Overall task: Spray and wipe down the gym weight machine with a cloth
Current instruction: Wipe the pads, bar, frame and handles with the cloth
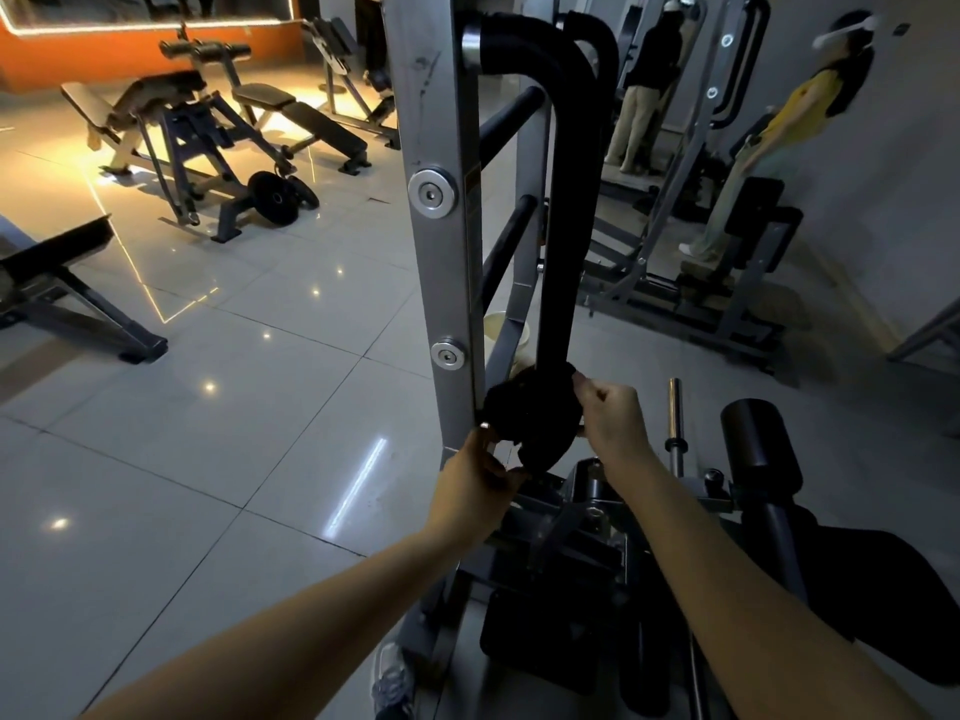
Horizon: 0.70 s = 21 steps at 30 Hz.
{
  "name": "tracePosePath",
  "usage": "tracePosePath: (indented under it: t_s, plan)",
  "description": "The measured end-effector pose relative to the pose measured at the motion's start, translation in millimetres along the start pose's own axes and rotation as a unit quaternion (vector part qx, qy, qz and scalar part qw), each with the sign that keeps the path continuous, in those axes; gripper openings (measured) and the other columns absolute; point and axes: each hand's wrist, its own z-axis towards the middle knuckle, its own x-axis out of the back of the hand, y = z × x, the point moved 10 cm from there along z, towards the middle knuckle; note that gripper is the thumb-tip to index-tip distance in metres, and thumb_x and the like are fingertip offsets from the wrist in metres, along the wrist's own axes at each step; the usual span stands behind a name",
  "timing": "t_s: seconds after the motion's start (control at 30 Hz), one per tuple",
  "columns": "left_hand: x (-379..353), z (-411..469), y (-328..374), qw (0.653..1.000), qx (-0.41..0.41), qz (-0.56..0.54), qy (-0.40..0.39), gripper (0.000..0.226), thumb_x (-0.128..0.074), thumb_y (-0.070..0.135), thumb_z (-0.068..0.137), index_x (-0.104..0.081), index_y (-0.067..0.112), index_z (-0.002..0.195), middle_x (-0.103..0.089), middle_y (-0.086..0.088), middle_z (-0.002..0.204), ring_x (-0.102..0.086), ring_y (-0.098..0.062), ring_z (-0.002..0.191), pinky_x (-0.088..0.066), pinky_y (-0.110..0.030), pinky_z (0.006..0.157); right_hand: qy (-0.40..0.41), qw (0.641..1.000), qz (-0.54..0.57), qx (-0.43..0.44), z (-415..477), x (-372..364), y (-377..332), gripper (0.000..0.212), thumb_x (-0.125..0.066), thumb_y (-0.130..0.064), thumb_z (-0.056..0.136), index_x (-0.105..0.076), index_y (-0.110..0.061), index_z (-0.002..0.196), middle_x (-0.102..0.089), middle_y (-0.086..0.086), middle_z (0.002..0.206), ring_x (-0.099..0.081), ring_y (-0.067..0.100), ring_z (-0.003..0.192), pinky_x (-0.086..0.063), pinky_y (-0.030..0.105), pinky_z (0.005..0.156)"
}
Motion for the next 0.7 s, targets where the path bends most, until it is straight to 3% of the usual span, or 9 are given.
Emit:
tracePosePath:
  t_s: [0.03,0.1,0.2,0.27,0.33,0.43,0.53,0.63,0.7]
  plan:
    - [0,1,-8,0.999,0.026,-0.025,-0.004,0.033,-0.073,0.030,0.088,-0.059,0.025,0.117,-0.066,0.011,0.083,-0.067,-0.019,0.081,-0.053,-0.034,0.071,0.005,0.999,-0.034,0.020,-5,1,-2,0.050,-0.056,-0.031,0.102,-0.053,0.008,0.070,-0.054,0.027,0.064,-0.057,0.039,0.059,-0.050,0.048,0.055]
    - [-11,4,-22,0.984,0.092,-0.146,-0.054,0.019,-0.069,0.023,0.089,-0.062,0.018,0.106,-0.070,0.000,0.086,-0.068,-0.028,0.081,-0.059,-0.044,0.073,-0.004,0.995,-0.098,0.021,-17,2,9,0.032,-0.062,-0.025,0.098,-0.059,0.000,0.079,-0.061,0.014,0.068,-0.058,0.033,0.061,-0.046,0.043,0.057]
    - [-45,-13,-24,0.898,0.210,-0.334,-0.194,0.017,-0.053,0.011,0.097,-0.063,0.009,0.110,-0.066,-0.010,0.093,-0.065,-0.030,0.087,-0.058,-0.045,0.077,-0.091,0.986,-0.123,-0.065,-51,-15,49,0.012,-0.071,-0.015,0.089,-0.068,-0.007,0.098,-0.071,0.004,0.087,-0.067,0.021,0.082,-0.050,0.029,0.065]
    - [-55,-28,-22,0.864,0.244,-0.367,-0.243,0.018,-0.053,0.016,0.096,-0.065,0.009,0.107,-0.063,-0.011,0.091,-0.062,-0.027,0.084,-0.059,-0.041,0.076,-0.126,0.984,-0.047,-0.120,-66,-23,69,0.016,-0.074,-0.012,0.087,-0.072,-0.005,0.101,-0.074,0.008,0.094,-0.071,0.026,0.091,-0.055,0.030,0.074]
    - [-53,-29,-30,0.886,0.228,-0.324,-0.240,0.017,-0.055,0.015,0.096,-0.066,0.010,0.108,-0.059,-0.012,0.092,-0.057,-0.025,0.083,-0.057,-0.032,0.067,-0.127,0.980,0.035,-0.151,-72,-24,71,0.017,-0.075,-0.016,0.087,-0.073,-0.002,0.098,-0.074,0.020,0.097,-0.073,0.033,0.093,-0.061,0.043,0.081]
    - [-30,-22,-35,0.934,0.190,-0.256,-0.164,0.019,-0.055,0.008,0.098,-0.070,0.009,0.108,-0.062,-0.012,0.090,-0.058,-0.021,0.074,-0.050,-0.024,0.057,-0.142,0.964,0.119,-0.190,-75,-29,68,0.025,-0.071,-0.018,0.092,-0.071,0.003,0.104,-0.074,0.024,0.102,-0.073,0.038,0.093,-0.061,0.052,0.083]
    - [8,-13,-24,0.958,0.133,-0.254,-0.026,0.010,-0.059,0.006,0.098,-0.069,0.006,0.098,-0.070,-0.013,0.087,-0.065,-0.021,0.070,-0.052,-0.025,0.054,-0.145,0.955,0.146,-0.211,-76,-38,66,0.026,-0.070,-0.019,0.093,-0.070,0.001,0.110,-0.075,0.019,0.105,-0.074,0.036,0.092,-0.062,0.047,0.077]
    - [50,-12,5,0.970,0.022,-0.214,0.110,0.010,-0.058,0.009,0.099,-0.064,0.014,0.093,-0.069,-0.002,0.085,-0.068,-0.019,0.078,-0.059,-0.026,0.062,-0.120,0.941,0.212,-0.235,-72,-44,67,0.029,-0.067,-0.021,0.096,-0.069,-0.001,0.116,-0.074,0.016,0.110,-0.074,0.036,0.095,-0.061,0.042,0.073]
    - [62,-12,27,0.972,-0.071,-0.168,0.149,0.011,-0.056,0.009,0.099,-0.058,0.018,0.093,-0.066,0.001,0.088,-0.067,-0.020,0.084,-0.058,-0.034,0.070,-0.105,0.922,0.276,-0.249,-69,-47,67,0.028,-0.063,-0.020,0.099,-0.066,0.000,0.118,-0.071,0.018,0.113,-0.072,0.038,0.098,-0.060,0.045,0.077]
